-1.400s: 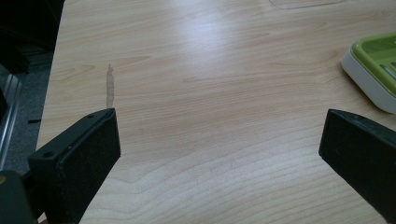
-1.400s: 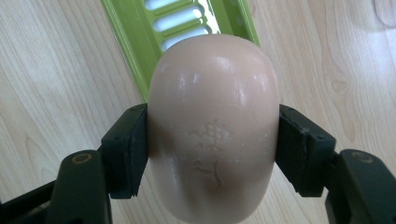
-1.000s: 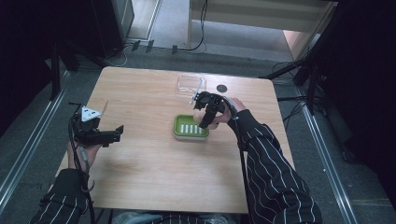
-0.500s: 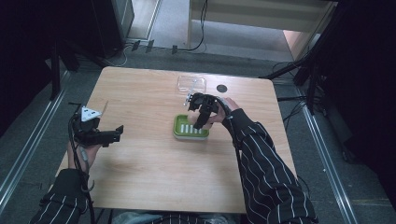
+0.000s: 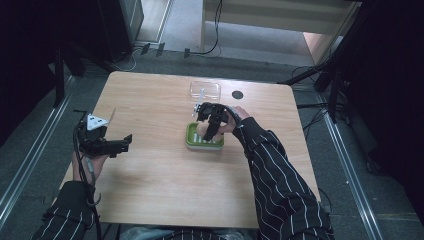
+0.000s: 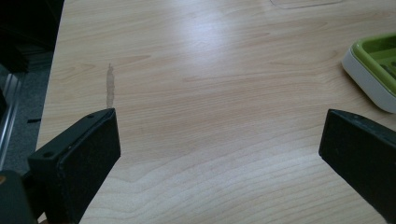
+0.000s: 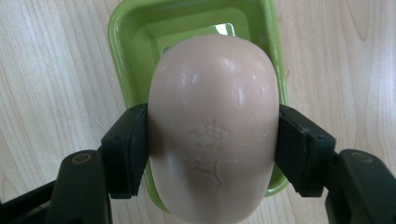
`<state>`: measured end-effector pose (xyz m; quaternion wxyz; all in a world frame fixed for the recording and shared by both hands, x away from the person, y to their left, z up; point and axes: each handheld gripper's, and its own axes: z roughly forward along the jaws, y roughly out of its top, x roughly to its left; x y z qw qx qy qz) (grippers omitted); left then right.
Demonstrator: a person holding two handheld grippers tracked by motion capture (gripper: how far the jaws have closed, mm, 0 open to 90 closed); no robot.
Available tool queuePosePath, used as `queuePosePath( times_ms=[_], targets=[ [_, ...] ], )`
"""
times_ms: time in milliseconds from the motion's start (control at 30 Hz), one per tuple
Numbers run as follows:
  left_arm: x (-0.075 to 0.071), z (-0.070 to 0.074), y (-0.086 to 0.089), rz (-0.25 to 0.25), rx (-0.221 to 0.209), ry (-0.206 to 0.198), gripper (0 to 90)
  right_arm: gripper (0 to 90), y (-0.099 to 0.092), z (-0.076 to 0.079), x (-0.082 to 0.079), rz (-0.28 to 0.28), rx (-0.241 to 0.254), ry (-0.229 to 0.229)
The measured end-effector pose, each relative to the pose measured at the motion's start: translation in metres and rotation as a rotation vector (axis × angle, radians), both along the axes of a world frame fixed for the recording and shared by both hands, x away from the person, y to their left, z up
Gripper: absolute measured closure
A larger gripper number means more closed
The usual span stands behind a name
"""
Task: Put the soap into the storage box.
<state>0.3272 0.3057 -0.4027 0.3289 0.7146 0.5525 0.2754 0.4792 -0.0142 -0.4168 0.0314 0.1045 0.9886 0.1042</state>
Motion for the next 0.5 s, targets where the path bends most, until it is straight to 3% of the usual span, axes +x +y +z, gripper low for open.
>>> queuePosePath(
  times_ms=[500],
  targets=[
    [0.000, 0.000, 0.001, 0.003, -0.004, -0.002, 0.0, 33.8, 0.010, -0.014, 0.005, 0.025, -0.021, 0.013]
  ],
)
